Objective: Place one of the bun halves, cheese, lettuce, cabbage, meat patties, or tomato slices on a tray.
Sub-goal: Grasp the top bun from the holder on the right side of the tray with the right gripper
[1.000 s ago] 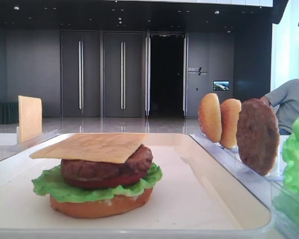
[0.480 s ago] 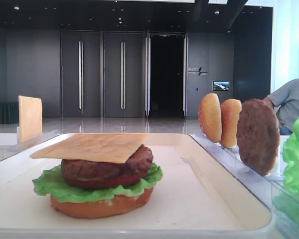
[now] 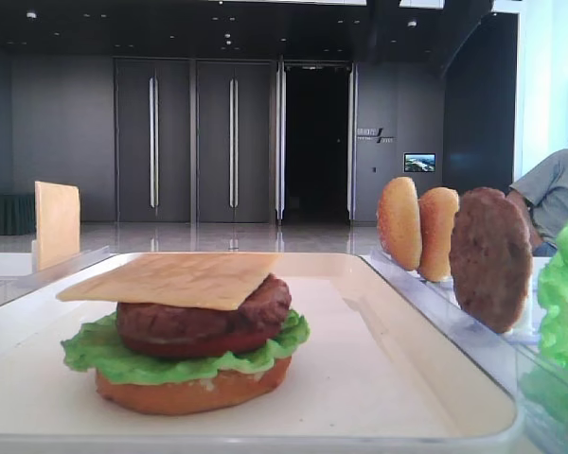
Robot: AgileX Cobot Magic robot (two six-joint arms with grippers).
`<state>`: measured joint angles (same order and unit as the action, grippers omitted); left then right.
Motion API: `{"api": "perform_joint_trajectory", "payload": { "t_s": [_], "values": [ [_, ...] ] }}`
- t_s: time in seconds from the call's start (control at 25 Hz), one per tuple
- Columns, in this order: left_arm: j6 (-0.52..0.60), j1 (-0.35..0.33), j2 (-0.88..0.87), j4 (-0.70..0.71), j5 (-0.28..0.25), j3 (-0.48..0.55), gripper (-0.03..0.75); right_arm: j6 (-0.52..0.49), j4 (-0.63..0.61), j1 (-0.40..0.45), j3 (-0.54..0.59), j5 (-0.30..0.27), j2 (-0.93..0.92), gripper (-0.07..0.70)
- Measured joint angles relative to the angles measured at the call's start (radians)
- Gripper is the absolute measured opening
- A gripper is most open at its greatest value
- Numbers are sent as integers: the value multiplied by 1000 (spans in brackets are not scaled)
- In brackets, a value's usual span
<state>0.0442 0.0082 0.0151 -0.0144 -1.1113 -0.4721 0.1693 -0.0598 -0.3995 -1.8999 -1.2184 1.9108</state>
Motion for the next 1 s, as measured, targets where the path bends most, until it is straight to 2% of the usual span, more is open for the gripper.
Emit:
{"api": "perform_joint_trajectory", "payload": {
  "t_s": [0.76,1.0],
  "values": [
    [0,1,0,1,0,0,282,27,-24,26,-4,98,139,461],
    [0,1,0,1,0,0,282,27,-29,31,-6,100,176,461]
  ]
}}
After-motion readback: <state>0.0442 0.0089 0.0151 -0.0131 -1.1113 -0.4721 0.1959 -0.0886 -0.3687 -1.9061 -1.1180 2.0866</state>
